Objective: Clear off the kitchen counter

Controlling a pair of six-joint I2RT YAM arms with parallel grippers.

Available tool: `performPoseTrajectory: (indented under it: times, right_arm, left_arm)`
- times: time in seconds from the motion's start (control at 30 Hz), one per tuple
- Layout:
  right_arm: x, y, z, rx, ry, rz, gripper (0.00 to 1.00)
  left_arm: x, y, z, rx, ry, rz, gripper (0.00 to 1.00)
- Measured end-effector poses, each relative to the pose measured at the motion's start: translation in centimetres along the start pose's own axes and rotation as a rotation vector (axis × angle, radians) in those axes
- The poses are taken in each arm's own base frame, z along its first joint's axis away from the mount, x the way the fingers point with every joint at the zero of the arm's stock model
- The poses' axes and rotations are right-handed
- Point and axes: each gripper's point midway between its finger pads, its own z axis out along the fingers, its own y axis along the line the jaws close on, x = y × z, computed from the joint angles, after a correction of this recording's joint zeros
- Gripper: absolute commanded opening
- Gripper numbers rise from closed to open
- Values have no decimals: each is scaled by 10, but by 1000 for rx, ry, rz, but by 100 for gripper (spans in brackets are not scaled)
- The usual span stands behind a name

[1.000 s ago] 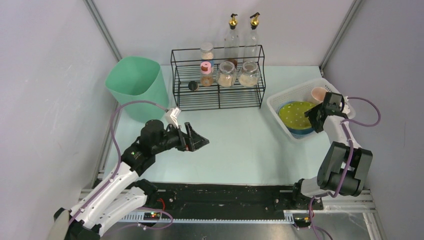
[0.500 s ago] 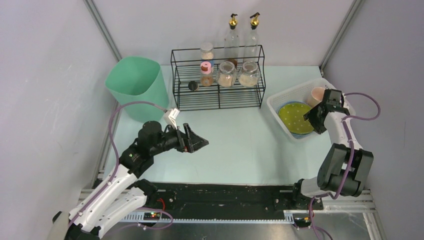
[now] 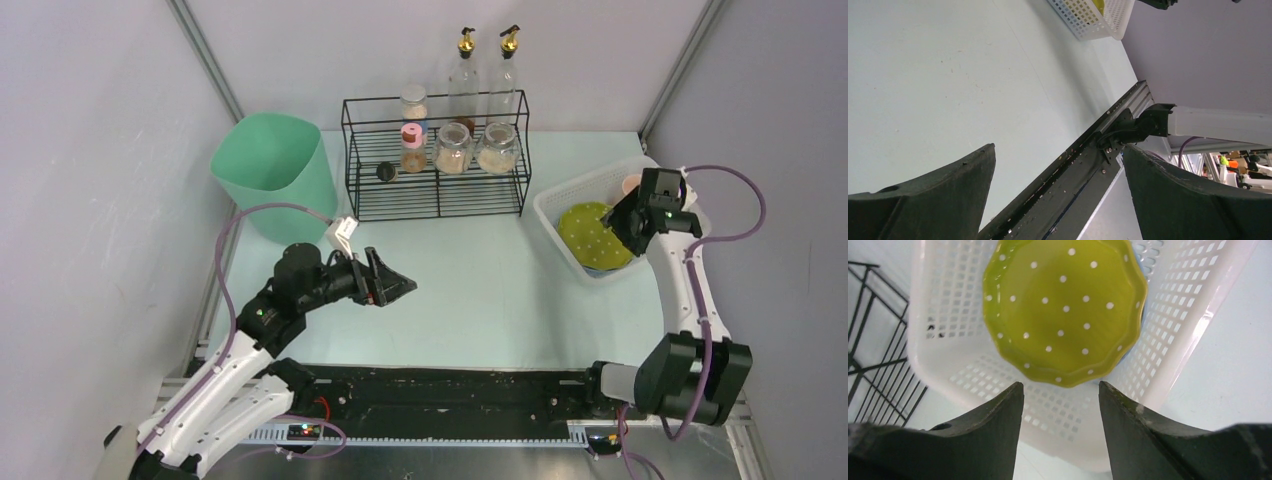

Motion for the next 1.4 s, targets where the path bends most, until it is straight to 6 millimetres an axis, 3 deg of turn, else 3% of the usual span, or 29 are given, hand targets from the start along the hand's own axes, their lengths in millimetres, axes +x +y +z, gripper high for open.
performPoseTrajectory:
  times: [0.23,0.3,0.4,0.57,0.77,0.93,1.17,1.4]
  right_arm:
    - [0,35,-57,-169,-109,-92,68]
    - [7,53,-81,-259,-142,-151,77]
    - [21,79,-114,-396,-178,-236,98]
    - [56,112,-166,-601,-212,-397,99]
    - [99,132,-200,-728,-220,-571,99]
    - [120,138,-222,-803,-254,-688,99]
    - [129,132,-253,-889,-331,-785,99]
    - [129,116,-273,-956,-388,-816,99]
  left_arm:
    - [2,3,1,-9,2,-3,100]
    - [3,6,1,-20,-2,-4,100]
    - [-2,8,-1,-36,-30,2,100]
    - [-13,6,-10,-44,-97,31,100]
    - [-24,9,-20,-96,-149,56,100]
    - [-46,1,-39,-137,-228,105,100]
    - [-87,-20,-78,-174,-395,209,100]
    - [-106,-12,-113,-274,-541,278,100]
